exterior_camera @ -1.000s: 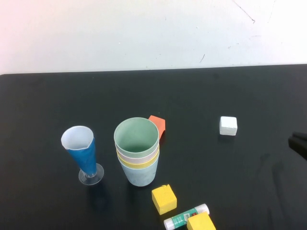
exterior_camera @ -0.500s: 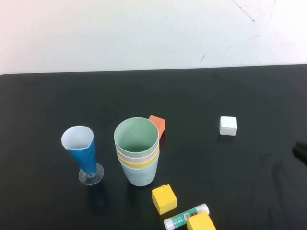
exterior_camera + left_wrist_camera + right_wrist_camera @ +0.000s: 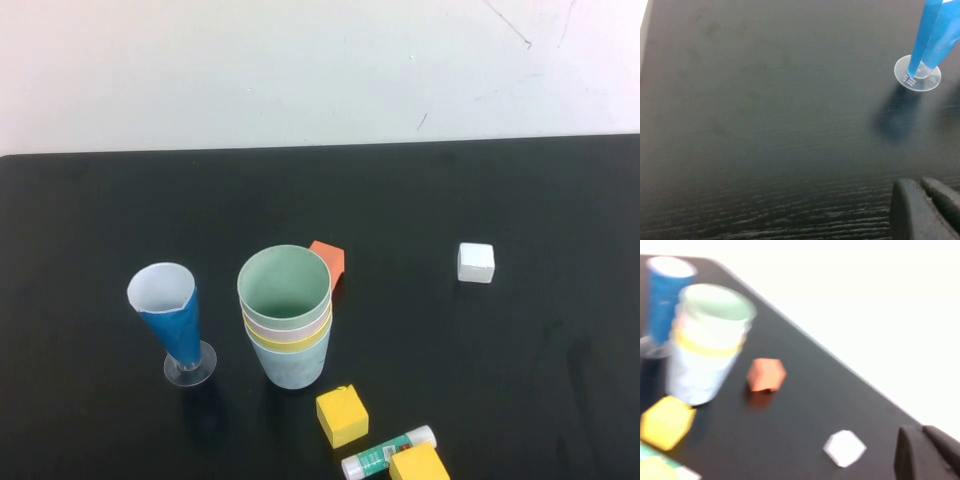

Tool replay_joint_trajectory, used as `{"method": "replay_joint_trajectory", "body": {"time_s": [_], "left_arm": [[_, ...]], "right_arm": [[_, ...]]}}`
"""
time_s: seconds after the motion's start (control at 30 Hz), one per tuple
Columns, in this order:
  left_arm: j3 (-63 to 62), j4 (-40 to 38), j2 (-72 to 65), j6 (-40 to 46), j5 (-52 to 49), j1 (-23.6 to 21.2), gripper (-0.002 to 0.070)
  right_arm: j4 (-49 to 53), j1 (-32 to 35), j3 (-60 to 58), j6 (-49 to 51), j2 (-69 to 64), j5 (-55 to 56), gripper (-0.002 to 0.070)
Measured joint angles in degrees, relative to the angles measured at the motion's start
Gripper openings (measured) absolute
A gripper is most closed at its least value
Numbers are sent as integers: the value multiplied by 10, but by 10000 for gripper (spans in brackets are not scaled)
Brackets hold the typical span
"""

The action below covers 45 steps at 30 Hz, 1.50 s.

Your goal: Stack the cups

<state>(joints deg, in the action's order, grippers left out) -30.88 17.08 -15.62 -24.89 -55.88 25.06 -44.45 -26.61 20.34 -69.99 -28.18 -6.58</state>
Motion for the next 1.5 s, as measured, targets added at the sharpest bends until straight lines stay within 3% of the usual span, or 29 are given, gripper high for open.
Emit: {"method": "replay_joint_trajectory", "body": {"time_s": [0.2, 0.37, 0.6, 0.7, 1.03, 1.5], "left_arm": [[0, 0, 0, 0, -2, 0, -1], [0, 0, 0, 0, -2, 0, -1], [0, 0, 0, 0, -2, 0, -1], [0, 0, 0, 0, -2, 0, -1], [0, 0, 0, 0, -2, 0, -1], [0, 0, 0, 0, -2, 0, -1]], "right_arm": [[139, 133, -26, 174, 126, -43, -1], [219, 231, -83, 302, 220, -16, -1], [452, 269, -193, 623, 287, -13, -1], [509, 269, -217, 692, 289, -32, -1], [533, 216, -219, 671, 289, -116, -1], [529, 213, -217, 675, 290, -131, -1]]}}
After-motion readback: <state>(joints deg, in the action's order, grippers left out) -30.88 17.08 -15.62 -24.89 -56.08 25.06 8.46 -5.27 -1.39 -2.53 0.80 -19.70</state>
